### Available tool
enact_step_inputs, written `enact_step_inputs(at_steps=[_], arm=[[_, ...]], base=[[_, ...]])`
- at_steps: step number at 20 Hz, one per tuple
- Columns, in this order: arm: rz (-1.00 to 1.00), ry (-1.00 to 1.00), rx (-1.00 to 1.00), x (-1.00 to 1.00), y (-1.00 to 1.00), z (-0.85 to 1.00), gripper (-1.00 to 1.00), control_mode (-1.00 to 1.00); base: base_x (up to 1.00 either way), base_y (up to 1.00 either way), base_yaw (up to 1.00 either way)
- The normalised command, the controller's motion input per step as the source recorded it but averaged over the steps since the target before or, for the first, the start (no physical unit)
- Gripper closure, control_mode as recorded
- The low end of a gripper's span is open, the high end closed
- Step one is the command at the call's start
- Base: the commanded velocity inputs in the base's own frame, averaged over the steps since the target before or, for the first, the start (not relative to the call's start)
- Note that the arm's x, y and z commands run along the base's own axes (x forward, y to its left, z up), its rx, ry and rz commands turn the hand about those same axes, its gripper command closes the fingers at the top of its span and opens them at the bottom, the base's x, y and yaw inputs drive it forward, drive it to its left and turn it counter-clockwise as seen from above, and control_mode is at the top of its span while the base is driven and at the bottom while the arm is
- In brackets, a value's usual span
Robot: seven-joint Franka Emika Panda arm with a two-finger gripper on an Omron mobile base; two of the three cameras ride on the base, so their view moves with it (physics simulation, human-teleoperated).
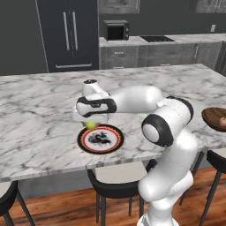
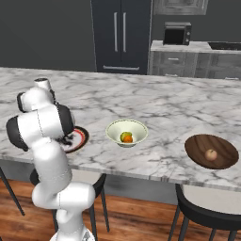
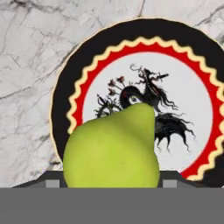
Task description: Take the fruits from the plate on the dining counter and place two fruits in each bowl.
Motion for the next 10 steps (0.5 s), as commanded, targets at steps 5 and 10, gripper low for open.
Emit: enact_step_inputs(at_steps=[5,10], arm=[[0.14,-0.12,0.00,-1.00,-0.23,0.94,1.00,-1.00],[0.29,-0.05,0.00,-0.72,-0.48,0.48,1.00,-1.00]], base=[[0.00,0.00,0.00],[0.00,0.00,0.00]])
